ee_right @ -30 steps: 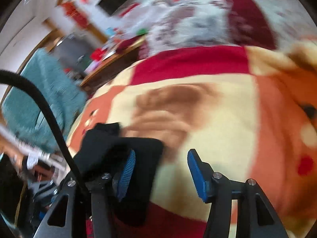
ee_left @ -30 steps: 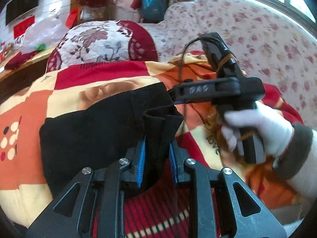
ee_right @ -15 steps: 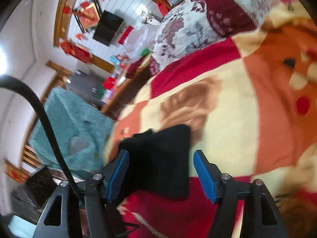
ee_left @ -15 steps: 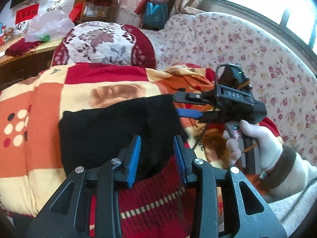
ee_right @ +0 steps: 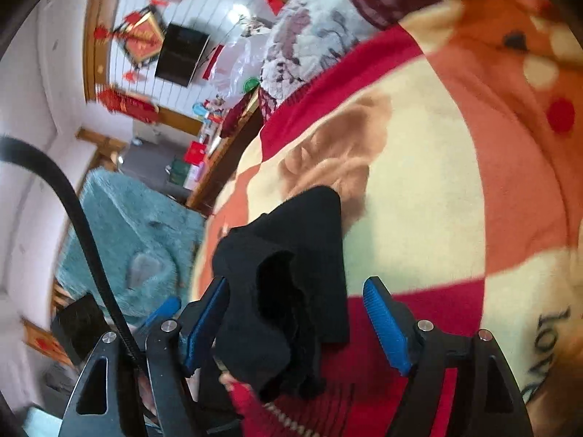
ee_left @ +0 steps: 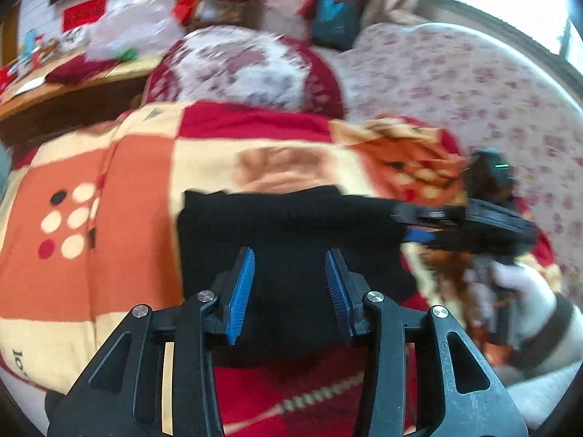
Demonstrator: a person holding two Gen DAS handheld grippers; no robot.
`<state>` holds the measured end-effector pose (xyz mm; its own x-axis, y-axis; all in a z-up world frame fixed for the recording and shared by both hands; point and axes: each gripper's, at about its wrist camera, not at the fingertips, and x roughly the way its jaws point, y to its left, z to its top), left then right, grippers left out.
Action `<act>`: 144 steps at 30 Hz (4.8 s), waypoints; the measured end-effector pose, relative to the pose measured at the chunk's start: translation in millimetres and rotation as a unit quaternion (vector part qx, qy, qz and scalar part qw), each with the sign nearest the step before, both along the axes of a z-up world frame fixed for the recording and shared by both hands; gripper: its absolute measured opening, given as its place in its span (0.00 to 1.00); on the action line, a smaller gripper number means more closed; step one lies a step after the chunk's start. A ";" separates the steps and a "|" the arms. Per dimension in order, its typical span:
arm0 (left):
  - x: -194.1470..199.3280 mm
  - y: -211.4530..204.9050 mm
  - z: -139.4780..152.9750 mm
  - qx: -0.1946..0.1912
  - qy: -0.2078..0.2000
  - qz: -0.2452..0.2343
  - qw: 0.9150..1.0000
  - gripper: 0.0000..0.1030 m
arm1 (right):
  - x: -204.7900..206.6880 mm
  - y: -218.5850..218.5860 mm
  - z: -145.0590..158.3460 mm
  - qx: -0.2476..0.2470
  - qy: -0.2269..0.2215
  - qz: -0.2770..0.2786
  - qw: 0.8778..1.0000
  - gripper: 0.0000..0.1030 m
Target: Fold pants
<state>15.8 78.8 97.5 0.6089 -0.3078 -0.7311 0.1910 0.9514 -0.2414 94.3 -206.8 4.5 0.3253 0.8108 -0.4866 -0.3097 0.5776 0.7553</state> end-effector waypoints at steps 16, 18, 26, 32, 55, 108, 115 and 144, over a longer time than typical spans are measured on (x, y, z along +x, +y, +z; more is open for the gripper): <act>26.7 13.1 -27.2 0.042 0.005 0.093 0.995 0.39 | 27.1 85.2 53.2 -0.153 -0.179 0.105 0.966 0.16; 27.1 13.2 -33.8 0.044 0.006 0.095 0.994 0.39 | 30.0 81.7 33.8 -0.181 -0.155 0.095 0.967 0.16; 26.5 10.2 -27.8 0.054 0.002 0.097 0.994 0.39 | 19.7 48.0 26.8 -0.201 -0.143 0.019 0.969 0.49; 20.5 10.0 -17.6 0.053 -0.002 0.106 0.993 0.39 | -3.5 33.7 55.8 -0.180 -0.173 0.000 0.968 0.49; 1.6 18.0 -3.8 0.052 -0.004 0.127 0.991 0.39 | -18.8 90.2 64.3 -0.168 -0.177 0.070 0.967 0.49; 41.7 27.8 -19.0 -0.005 0.026 0.070 0.997 0.54 | -10.7 36.9 2.8 -0.144 -0.033 0.005 0.989 0.59; 72.5 43.6 -26.1 -0.007 0.024 0.085 0.996 0.54 | -20.9 48.2 12.8 -0.156 -0.081 0.025 0.984 0.39; 76.9 51.1 -25.9 0.013 0.036 0.108 0.993 0.46 | -30.1 24.1 42.6 -0.162 -0.127 -0.014 0.979 0.26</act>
